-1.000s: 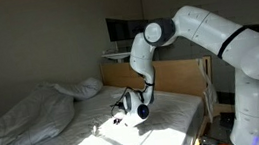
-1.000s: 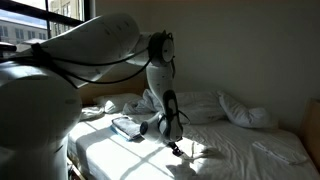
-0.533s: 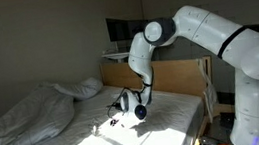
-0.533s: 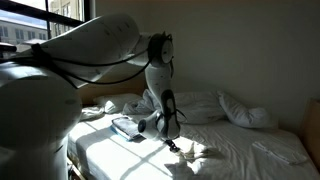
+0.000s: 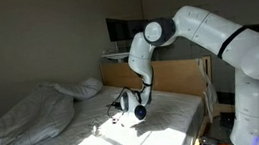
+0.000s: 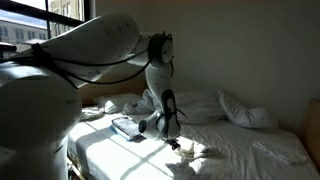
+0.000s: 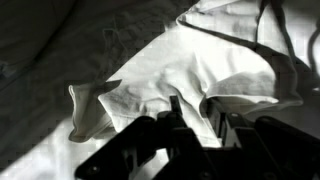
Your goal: Fold the cloth
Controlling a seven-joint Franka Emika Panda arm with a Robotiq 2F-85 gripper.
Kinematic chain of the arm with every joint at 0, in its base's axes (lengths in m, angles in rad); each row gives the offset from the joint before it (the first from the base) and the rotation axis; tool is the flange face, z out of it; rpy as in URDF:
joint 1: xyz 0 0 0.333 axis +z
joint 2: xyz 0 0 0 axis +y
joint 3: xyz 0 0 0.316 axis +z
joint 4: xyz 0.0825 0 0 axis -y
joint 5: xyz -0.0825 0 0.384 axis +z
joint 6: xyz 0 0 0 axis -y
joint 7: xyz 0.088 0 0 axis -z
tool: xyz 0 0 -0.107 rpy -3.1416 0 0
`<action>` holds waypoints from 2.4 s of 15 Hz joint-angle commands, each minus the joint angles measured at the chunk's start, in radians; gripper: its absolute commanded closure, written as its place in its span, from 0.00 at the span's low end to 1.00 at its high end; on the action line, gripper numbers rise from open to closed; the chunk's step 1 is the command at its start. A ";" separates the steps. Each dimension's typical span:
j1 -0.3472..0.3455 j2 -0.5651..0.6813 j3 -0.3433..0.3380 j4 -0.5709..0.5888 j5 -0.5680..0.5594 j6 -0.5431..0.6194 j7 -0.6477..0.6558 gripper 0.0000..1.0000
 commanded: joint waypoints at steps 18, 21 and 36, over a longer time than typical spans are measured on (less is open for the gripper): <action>0.162 -0.067 -0.117 -0.015 0.005 -0.099 -0.129 0.27; 0.134 -0.090 -0.146 -0.061 0.005 -0.077 -0.044 0.08; -0.073 -0.164 -0.044 -0.160 0.027 0.107 0.060 0.00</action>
